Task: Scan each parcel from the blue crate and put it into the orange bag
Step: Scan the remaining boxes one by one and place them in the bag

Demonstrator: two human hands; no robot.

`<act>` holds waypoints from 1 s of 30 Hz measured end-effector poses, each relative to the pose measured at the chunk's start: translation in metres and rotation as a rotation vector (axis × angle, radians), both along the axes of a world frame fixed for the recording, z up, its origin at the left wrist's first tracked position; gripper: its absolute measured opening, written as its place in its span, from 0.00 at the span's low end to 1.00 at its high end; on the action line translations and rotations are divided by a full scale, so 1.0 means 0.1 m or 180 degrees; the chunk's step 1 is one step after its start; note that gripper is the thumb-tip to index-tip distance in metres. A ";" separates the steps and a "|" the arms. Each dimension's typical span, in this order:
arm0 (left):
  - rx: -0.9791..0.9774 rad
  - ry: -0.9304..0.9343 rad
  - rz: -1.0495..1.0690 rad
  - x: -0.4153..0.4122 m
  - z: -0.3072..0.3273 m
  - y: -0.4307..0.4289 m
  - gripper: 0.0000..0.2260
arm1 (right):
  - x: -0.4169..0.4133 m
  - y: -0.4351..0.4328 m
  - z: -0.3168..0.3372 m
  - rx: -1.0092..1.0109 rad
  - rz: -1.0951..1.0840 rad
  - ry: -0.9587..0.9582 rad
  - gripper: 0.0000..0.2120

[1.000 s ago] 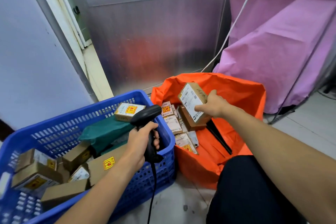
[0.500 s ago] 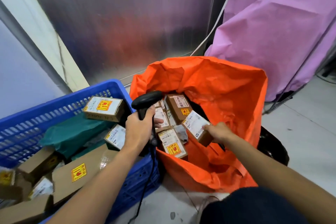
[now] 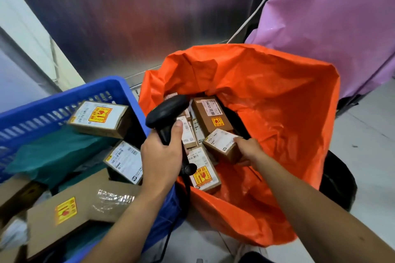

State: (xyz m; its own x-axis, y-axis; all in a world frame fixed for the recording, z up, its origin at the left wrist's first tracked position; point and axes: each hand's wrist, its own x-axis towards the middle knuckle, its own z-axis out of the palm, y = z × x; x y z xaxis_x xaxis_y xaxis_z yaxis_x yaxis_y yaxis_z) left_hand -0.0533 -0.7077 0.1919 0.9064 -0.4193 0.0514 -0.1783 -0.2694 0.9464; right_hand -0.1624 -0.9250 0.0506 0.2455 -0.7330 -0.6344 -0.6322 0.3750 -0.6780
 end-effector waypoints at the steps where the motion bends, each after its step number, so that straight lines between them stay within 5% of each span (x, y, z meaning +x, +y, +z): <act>1: -0.0009 0.0005 0.0000 -0.01 -0.01 0.00 0.14 | 0.02 0.05 0.03 0.0040 0.0145 0.0146 0.18; 5: 0.0022 0.0001 -0.0057 -0.01 0.00 0.02 0.13 | 0.00 0.21 0.05 0.0269 0.1036 0.0736 0.10; 14: -0.0218 0.0603 0.0051 -0.06 0.20 0.03 0.13 | -0.09 0.20 0.41 0.0105 0.1700 0.0966 0.09; 18: -0.0279 0.0953 0.0117 -0.04 0.37 0.09 0.21 | -0.10 0.14 0.86 0.0088 0.2208 0.1068 0.12; 23: -0.0156 0.0889 0.0018 0.03 0.67 0.33 0.13 | -0.01 0.16 1.58 -0.0134 0.2511 0.1219 0.08; 30: -0.0197 0.0735 -0.0052 0.25 1.46 1.00 0.14 | 0.50 0.61 2.59 -0.0633 0.2628 0.1022 0.14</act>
State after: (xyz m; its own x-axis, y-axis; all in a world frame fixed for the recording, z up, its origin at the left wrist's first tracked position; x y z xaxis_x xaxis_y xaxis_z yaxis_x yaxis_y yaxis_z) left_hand -0.0279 -0.6080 0.3375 0.8902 -0.4366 -0.1304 0.0410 -0.2084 0.9772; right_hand -0.1128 -0.8639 0.3092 0.5747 -0.5055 -0.6436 -0.8177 -0.3865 -0.4266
